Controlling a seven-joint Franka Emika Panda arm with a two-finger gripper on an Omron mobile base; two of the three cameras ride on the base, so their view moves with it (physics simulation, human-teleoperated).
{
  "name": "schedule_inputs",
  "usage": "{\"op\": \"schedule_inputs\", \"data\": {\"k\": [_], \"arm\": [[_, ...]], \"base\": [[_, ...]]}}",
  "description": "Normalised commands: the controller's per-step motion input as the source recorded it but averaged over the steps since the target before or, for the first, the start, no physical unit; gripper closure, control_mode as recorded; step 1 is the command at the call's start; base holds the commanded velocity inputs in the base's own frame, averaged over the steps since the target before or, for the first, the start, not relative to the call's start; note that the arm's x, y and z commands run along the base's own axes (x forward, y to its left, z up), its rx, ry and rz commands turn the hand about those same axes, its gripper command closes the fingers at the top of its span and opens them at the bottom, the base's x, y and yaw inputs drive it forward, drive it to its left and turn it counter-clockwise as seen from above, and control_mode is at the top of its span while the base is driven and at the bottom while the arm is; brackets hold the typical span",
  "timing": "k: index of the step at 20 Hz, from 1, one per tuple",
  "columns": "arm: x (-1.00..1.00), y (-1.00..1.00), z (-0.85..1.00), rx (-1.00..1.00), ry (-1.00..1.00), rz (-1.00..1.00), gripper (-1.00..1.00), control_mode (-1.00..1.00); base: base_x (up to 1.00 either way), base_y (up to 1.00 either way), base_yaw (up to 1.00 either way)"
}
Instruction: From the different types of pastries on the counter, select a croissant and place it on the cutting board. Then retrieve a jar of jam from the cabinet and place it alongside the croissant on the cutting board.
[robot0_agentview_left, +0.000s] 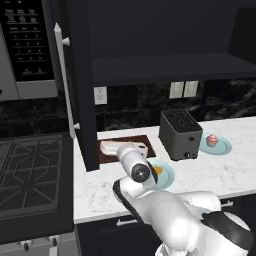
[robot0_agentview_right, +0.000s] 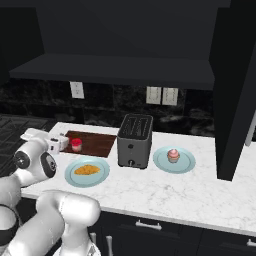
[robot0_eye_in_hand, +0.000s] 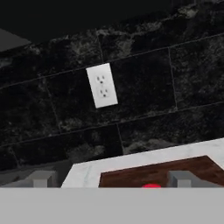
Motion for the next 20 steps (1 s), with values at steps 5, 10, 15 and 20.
{"op": "schedule_inputs", "data": {"k": [5, 10, 15, 20], "arm": [[-1.00, -1.00, 0.20, 0.11, 0.41, 0.00, -1.00, -1.00], [-0.98, -1.00, 0.00, 0.01, 0.68, 0.00, -1.00, -1.00], [-0.46, -0.93, -0.41, -0.35, 0.60, 0.00, -1.00, -1.00], [0.06, -0.37, -0.83, -0.32, 0.06, 0.00, -1.00, -1.00]], "base": [[0.00, 0.00, 0.00], [0.00, 0.00, 0.00], [0.00, 0.00, 0.00], [0.00, 0.00, 0.00]]}}
